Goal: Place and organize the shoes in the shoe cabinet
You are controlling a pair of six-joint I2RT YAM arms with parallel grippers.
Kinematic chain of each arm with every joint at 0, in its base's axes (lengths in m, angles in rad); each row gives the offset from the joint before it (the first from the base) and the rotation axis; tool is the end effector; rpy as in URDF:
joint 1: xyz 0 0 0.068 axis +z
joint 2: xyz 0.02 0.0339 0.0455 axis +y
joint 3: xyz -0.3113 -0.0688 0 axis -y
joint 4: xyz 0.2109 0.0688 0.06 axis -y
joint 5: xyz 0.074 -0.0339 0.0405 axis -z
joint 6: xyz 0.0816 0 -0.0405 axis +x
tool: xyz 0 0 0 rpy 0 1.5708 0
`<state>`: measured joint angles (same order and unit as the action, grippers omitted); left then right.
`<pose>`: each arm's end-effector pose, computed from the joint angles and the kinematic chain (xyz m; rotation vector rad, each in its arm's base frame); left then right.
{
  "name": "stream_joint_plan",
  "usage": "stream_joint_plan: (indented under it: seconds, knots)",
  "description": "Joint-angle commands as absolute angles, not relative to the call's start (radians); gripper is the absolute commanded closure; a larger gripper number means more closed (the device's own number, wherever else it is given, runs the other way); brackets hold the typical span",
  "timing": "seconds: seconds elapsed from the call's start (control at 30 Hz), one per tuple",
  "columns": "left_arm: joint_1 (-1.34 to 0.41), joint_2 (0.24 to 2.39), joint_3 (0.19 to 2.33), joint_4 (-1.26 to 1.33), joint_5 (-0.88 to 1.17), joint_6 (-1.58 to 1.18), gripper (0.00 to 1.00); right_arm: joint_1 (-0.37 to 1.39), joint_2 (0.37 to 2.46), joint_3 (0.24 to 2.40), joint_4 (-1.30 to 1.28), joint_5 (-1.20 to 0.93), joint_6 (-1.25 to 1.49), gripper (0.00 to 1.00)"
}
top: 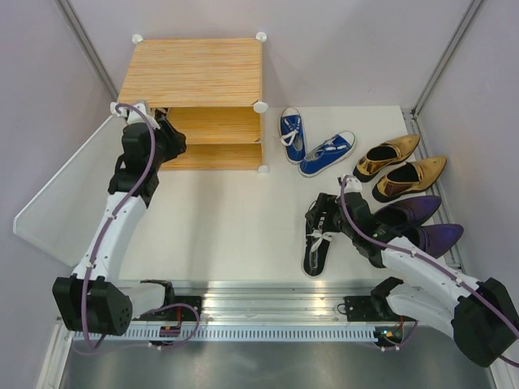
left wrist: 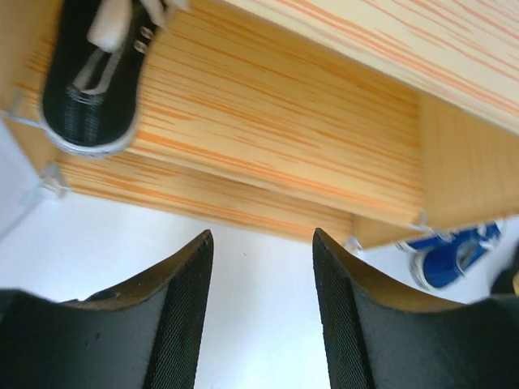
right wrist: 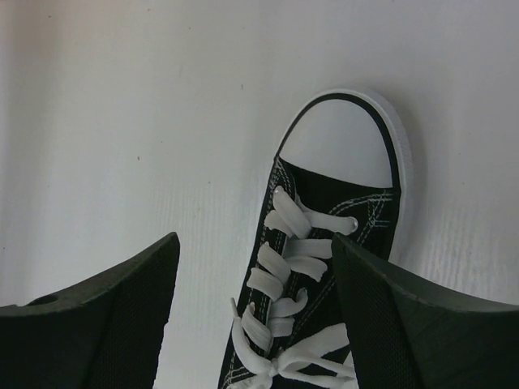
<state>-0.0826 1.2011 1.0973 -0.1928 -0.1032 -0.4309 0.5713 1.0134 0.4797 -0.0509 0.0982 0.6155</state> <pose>0.2717 -0.0141 0.3962 -0.3949 1.8317 -0.2583 0.1699 0.0997 0.2364 0.1071 2.2073 0.5738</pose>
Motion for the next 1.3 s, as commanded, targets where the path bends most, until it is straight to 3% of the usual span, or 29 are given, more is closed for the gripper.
stream_joint_plan:
  seconds: [0.0, 0.27, 0.4, 0.53, 0.63, 0.67, 0.87, 1.27]
  knots:
    - [-0.132, 1.155, 1.126, -0.328, 0.094, -0.422, 0.43, 0.577, 0.96, 0.528, -0.201, 0.167, 0.658, 0.21]
    - [-0.215, 0.965, 0.976, -0.325, 0.005, -0.35, 0.37, 0.666, 0.922, 0.511, -0.295, 0.199, 0.686, 0.24]
    - [-0.262, 0.919, 0.966, -0.325, -0.018, -0.324, 0.37, 0.831, 1.008, 0.541, -0.298, 0.287, 0.724, 0.25]
    - [-0.264, 0.891, 0.963, -0.325, -0.023, -0.319, 0.36, 0.864, 1.117, 0.561, -0.304, 0.333, 0.768, 0.29]
    - [-0.27, 0.881, 0.963, -0.325, -0.023, -0.318, 0.36, 0.865, 1.149, 0.568, -0.308, 0.37, 0.788, 0.49]
    - [-0.273, 0.879, 0.963, -0.325, -0.025, -0.316, 0.36, 0.864, 1.152, 0.578, -0.308, 0.374, 0.79, 0.61]
    - [-0.278, 0.854, 0.962, -0.324, -0.051, -0.304, 0.36, 0.864, 1.147, 0.681, -0.356, 0.388, 0.736, 0.99]
    - [-0.31, 0.804, 0.951, -0.327, -0.072, -0.302, 0.36, 0.92, 1.33, 1.101, -0.396, 0.322, 0.595, 0.99]
